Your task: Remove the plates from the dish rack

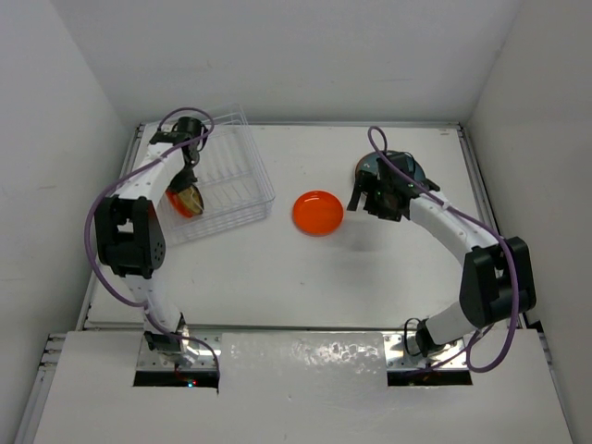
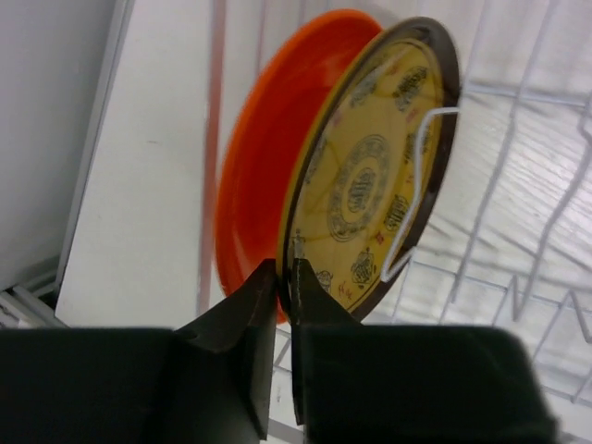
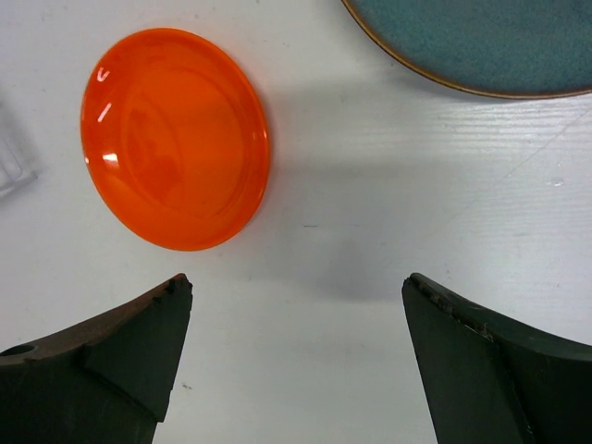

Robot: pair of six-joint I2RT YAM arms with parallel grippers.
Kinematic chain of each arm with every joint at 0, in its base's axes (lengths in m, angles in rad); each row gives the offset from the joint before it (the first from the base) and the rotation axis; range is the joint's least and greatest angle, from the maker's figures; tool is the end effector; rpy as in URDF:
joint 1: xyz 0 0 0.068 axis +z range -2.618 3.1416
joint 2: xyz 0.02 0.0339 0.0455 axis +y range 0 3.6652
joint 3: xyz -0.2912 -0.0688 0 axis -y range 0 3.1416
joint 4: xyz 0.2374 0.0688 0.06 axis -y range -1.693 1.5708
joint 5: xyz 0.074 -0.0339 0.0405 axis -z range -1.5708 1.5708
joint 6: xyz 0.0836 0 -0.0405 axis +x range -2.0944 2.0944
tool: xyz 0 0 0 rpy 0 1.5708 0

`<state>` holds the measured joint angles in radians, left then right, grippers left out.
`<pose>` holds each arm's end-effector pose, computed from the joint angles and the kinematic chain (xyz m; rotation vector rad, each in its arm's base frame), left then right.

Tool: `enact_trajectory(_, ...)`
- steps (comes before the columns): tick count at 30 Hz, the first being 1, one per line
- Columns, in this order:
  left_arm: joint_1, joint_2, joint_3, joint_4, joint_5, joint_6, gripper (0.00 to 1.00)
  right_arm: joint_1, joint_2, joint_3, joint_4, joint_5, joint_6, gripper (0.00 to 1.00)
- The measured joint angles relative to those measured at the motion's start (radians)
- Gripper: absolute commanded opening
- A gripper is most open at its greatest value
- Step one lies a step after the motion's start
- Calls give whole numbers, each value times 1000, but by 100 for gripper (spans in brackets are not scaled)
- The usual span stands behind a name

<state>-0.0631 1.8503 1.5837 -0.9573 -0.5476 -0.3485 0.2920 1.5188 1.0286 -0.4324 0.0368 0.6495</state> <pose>0.3965 0.0186 0.2520 -0.5015 2.5817 0.6281 0.3243 0.0943 0.2199 0.4646 2.4833 0.3435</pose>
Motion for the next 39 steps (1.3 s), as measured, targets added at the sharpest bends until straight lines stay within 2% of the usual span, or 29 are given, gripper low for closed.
enact_trajectory(7, 11, 25, 80, -49, -29, 5, 0, 0, 0, 53, -27, -16, -3, 93)
enact_trajectory(15, 6, 20, 374, -169, -56, 34, 0, 0, 0, 125, -64, -89, 51, 99)
enact_trajectory(17, 5, -22, 390, -145, 35, 45, 0, 0, -1, 125, -14, -170, 90, 99)
enact_trajectory(19, -1, -82, 371, -117, 166, 61, 0, 0, -2, 115, 107, -273, 146, 99)
enact_trajectory(22, -3, -215, 227, -5, 444, 65, 0, 8, 1, 98, 290, -414, 230, 99)
enact_trajectory(25, -5, -329, 17, 157, 741, 21, 0, 34, 18, 145, 367, -485, 253, 99)
enact_trajectory(28, -24, -342, -134, 293, 980, -45, 0, 60, 47, 197, 422, -512, 254, 99)
enact_trajectory(30, -42, -320, -187, 352, 1079, -80, 0, 72, 56, 203, 448, -520, 258, 98)
enact_trajectory(37, -87, -298, -283, 591, 1322, -216, 0, 89, 148, 224, 451, -510, 245, 82)
enact_trajectory(38, -88, -298, -292, 624, 1341, -232, 0, 90, 160, 223, 442, -507, 239, 72)
enact_trajectory(39, -88, -298, -303, 652, 1353, -247, 0, 91, 167, 223, 438, -508, 232, 52)
